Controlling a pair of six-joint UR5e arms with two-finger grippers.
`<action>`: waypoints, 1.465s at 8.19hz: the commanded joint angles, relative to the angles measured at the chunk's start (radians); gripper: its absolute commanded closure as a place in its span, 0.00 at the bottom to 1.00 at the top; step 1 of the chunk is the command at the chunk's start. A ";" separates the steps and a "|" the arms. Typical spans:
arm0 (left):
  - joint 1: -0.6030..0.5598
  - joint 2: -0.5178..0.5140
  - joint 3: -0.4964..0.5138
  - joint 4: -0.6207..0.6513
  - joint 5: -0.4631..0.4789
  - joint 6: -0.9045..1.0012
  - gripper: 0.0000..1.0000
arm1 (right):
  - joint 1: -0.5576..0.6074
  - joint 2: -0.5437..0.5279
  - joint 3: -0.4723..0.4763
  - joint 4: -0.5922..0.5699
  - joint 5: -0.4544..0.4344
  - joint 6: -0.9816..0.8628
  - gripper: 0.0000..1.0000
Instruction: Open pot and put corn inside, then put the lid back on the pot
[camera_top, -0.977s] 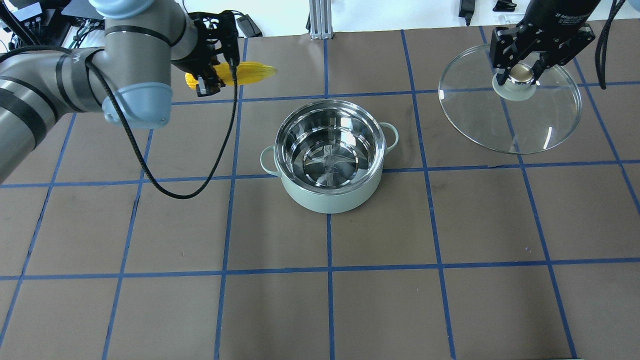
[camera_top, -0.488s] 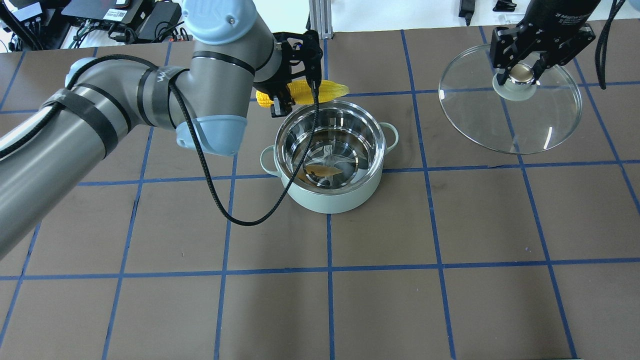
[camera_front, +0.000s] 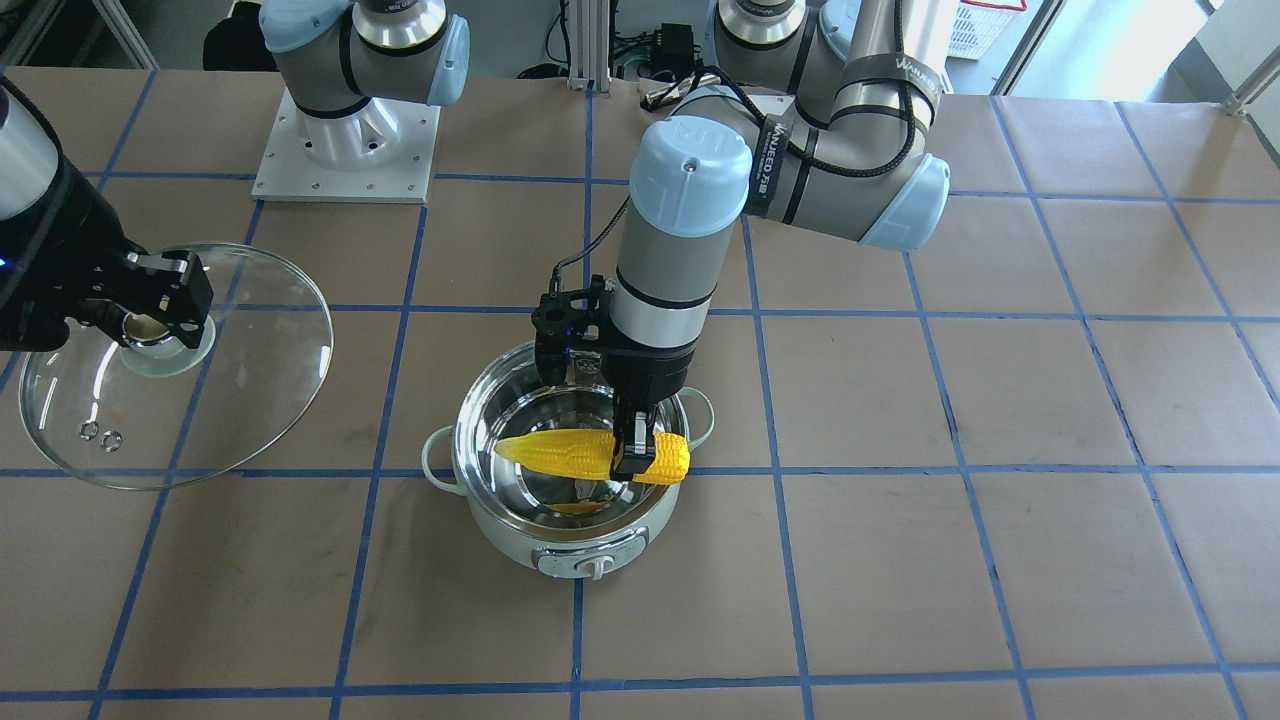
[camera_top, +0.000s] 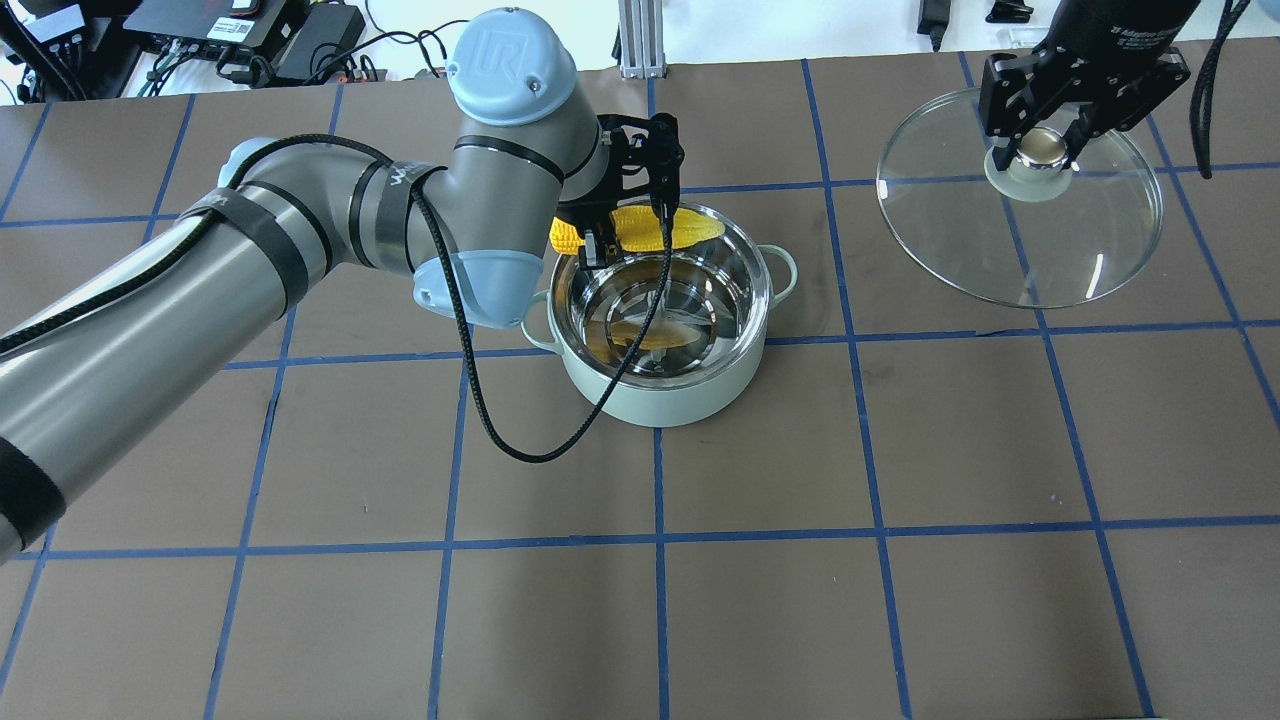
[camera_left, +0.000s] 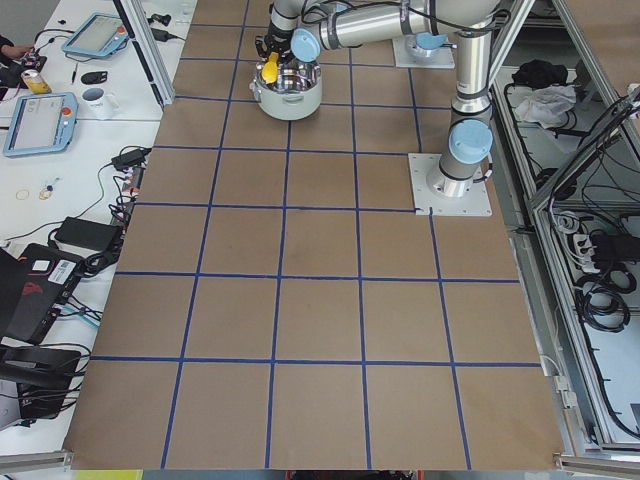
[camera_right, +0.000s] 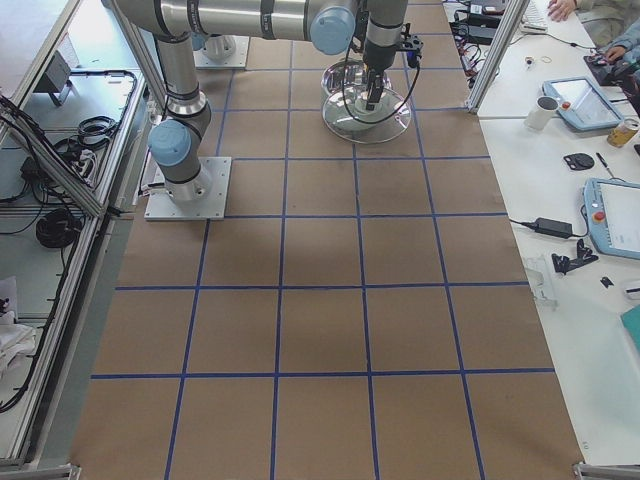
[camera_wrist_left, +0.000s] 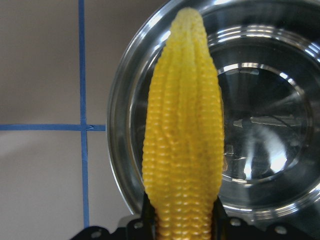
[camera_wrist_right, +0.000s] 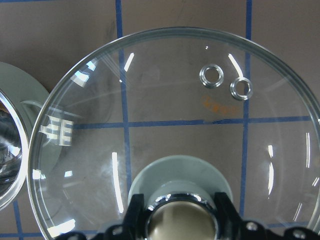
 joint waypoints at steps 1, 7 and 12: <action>-0.017 -0.024 0.000 0.004 -0.006 -0.002 1.00 | 0.000 0.000 0.000 0.002 0.006 0.000 0.76; -0.020 -0.005 0.003 -0.006 0.006 -0.125 0.04 | 0.002 0.000 0.000 0.000 0.005 0.000 0.75; 0.069 0.102 0.067 -0.236 0.011 -0.110 0.04 | 0.012 -0.005 -0.003 -0.005 0.016 0.020 0.75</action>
